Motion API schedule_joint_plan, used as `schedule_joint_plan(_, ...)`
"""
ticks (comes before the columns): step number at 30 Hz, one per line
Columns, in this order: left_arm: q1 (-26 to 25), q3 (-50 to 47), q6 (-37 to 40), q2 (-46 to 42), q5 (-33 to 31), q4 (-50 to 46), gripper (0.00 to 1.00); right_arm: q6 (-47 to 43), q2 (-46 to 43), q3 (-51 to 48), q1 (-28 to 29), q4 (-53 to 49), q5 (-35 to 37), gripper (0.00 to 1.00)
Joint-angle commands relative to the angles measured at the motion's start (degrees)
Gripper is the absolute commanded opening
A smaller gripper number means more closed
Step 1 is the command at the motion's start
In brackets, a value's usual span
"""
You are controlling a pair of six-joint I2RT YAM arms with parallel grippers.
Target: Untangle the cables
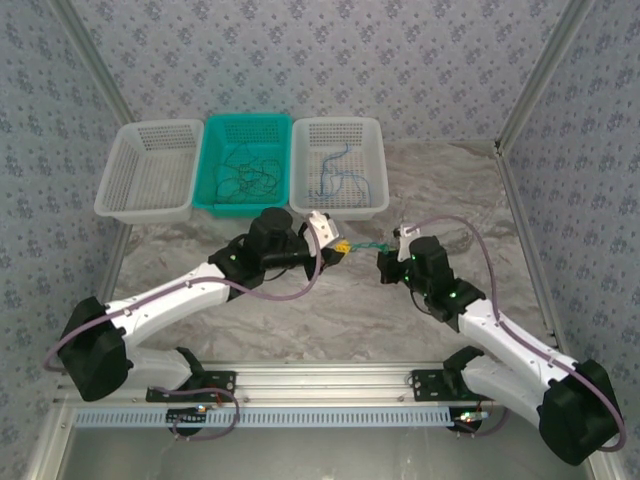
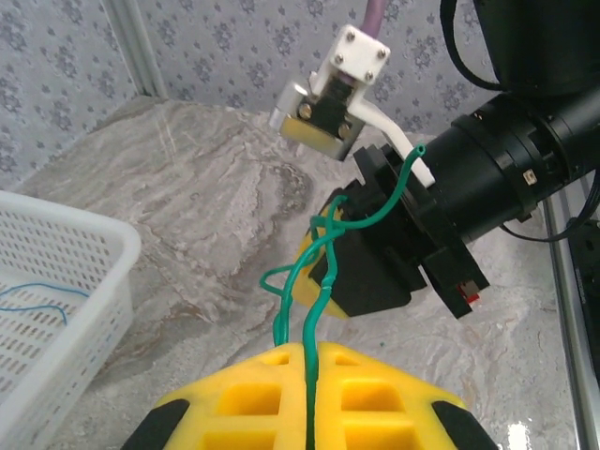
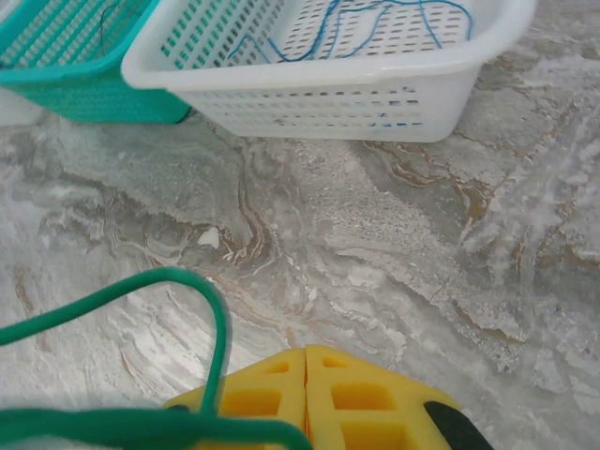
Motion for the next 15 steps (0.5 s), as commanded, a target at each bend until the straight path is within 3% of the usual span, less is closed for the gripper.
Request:
schedule_joint_plan(1, 2.13, 1.89, -1.73, -4.17, -0.84, 7.97, 0.0, 12.36, 0.08, -4.15, -7.57, -13.08, 17.37, 0.15)
schedule_joint_plan(3, 2.1, 2.05, -2.06, -3.73, -0.76, 8.11, 0.0, 15.53, -0.36, -3.46, -8.64, -14.12, 17.76, 0.33)
schedule_joint_plan(5, 2.18, 2.25, -2.47, -3.38, -0.36, 7.94, 0.0, 14.98, -1.16, -1.77, -9.05, -14.75, 14.55, 0.58)
schedule_joint_plan(6, 2.12, 2.24, -2.79, -3.2, -0.36, 7.99, 0.0, 14.98, -1.65, -0.73, -9.04, -15.35, 13.42, 0.63)
schedule_joint_plan(10, 2.15, 1.56, -3.75, -2.59, -0.95, 8.24, 0.0, 9.42, -6.65, 2.75, -8.91, -14.9, 5.24, 0.69)
schedule_joint_plan(15, 2.19, 0.84, -6.18, -2.16, -2.95, 10.05, 0.0, 2.72, -14.36, -0.62, -7.54, 1.58, -15.8, 0.72)
